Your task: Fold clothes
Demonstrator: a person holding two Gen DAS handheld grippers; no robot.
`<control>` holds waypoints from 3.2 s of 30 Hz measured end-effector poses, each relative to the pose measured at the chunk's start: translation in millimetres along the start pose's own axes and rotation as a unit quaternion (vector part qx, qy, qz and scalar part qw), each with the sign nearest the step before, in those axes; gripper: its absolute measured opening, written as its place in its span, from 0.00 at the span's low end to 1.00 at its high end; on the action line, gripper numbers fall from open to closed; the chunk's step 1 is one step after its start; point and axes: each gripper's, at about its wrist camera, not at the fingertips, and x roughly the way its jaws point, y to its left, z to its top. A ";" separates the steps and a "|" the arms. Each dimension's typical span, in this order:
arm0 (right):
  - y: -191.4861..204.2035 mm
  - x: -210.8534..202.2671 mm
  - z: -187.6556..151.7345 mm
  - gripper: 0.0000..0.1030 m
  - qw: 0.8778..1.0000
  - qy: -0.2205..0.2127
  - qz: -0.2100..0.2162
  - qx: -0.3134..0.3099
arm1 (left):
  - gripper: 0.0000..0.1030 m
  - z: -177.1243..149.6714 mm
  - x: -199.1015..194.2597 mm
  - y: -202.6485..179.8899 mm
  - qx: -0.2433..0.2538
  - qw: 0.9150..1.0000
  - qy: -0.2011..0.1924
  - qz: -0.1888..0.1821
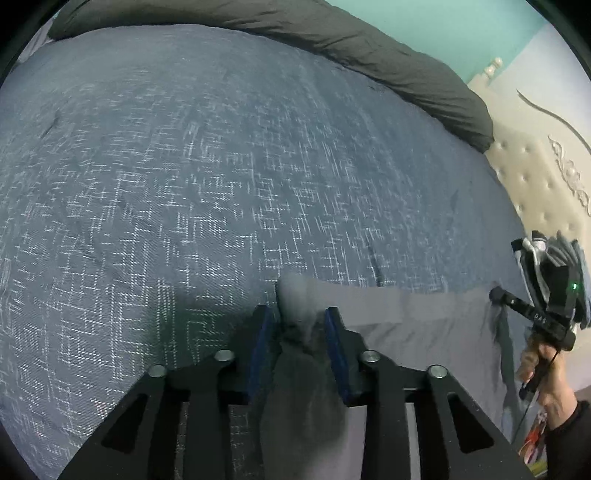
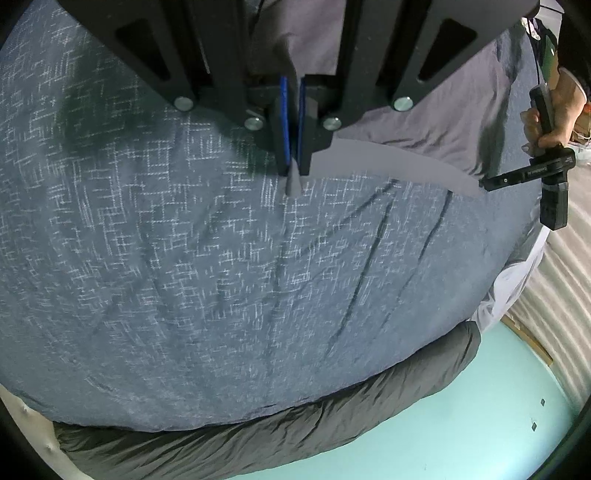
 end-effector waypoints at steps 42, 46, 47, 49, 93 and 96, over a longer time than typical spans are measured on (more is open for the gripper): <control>-23.0 -81.9 -83.4 0.35 0.990 -0.050 0.030 0.130 | 0.27 -53.1 -75.0 31.5 -0.018 0.999 -0.029 -0.016; -17.9 -90.7 -111.0 0.36 0.988 -0.053 0.021 0.143 | 0.27 -79.1 -73.6 19.7 -0.019 0.999 -0.026 -0.007; -17.0 -92.1 -117.5 0.37 0.987 -0.058 0.023 0.151 | 0.27 -86.9 -75.9 20.8 -0.022 0.999 -0.027 -0.003; -15.5 -93.5 -127.2 0.38 0.984 -0.064 0.024 0.163 | 0.27 -98.6 -72.1 20.5 -0.037 0.999 -0.027 -0.006; -25.2 -83.8 -140.6 0.46 0.981 -0.059 0.005 0.184 | 0.35 -139.1 -94.4 60.0 -0.110 0.992 -0.060 -0.025; -22.4 -79.2 -145.9 0.45 0.984 -0.047 -0.001 0.172 | 0.35 -140.7 -88.6 59.3 -0.108 0.992 -0.058 -0.018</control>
